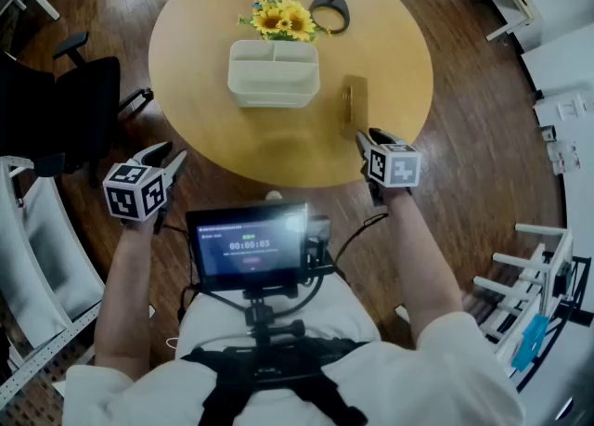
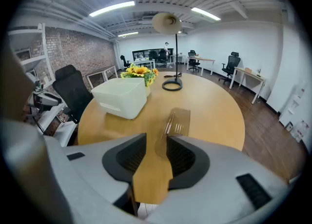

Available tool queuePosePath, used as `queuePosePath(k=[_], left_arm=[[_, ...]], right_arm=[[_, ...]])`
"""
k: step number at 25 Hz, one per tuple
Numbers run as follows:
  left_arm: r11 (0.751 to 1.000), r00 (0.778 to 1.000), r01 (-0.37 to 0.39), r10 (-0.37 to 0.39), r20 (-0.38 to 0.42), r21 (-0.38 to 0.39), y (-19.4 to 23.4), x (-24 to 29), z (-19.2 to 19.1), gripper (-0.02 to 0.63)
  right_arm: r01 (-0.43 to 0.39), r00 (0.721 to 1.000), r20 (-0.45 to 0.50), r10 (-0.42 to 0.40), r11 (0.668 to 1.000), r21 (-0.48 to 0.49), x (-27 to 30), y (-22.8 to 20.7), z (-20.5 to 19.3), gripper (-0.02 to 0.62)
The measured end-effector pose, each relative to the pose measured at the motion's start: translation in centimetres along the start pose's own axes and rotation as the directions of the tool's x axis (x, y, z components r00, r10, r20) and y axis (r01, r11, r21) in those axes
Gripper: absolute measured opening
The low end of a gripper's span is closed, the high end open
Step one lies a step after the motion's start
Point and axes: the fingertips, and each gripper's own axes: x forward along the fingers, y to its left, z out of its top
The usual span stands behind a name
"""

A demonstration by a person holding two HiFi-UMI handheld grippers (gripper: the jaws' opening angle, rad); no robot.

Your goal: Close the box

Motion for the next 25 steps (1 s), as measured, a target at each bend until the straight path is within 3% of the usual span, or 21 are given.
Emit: queuePosePath(k=[8,11,16,19,21,22,25], left_arm=[[0.999,0.999,0.034,-0.034,0.001,0.015,-3.1,4.6,4.0,0.161],[1.000,1.000,0.021,-0.021,-0.022,0.014,-3.5,5.6,4.4,0.161],[1.000,0.999,-0.014,0.014,-0.042,-0.006,-2.9,5.7,3.8,0.161],[0.999,0.999,-0.026,0.025,-0.047,-0.023,-2.8,5.8,3.6,0.161],[0.999,0.998,-0.027,0.026,-0.049,-0.029,-2.8,6.0,3.5,0.161],[0.999,0.998,-0.028,0.027,-0.050,-0.031,-2.8,6.1,3.5,0.161],[0.999,0.999,-0.031,0.030,-0.043,-0.034,-2.8,6.3,3.6,0.161]], right_arm=[[-0.003,0.998,-0.060,0.005,1.000,0.031,7.2,-2.7,2.2,0.126],[-0.012,0.995,-0.103,0.020,0.997,0.072,10.2,-3.6,1.9,0.121],[0.028,0.985,-0.172,-0.017,0.998,0.059,12.4,-4.5,0.8,0.121],[0.024,0.985,-0.173,-0.014,0.998,0.055,12.8,-4.8,0.5,0.106],[0.035,0.986,-0.167,-0.027,0.999,0.042,12.8,-5.3,0.7,0.072],[0.040,0.986,-0.166,-0.033,0.998,0.040,12.8,-5.5,0.7,0.024],[0.036,0.986,-0.161,-0.028,0.998,0.046,12.4,-6.3,0.5,0.011]])
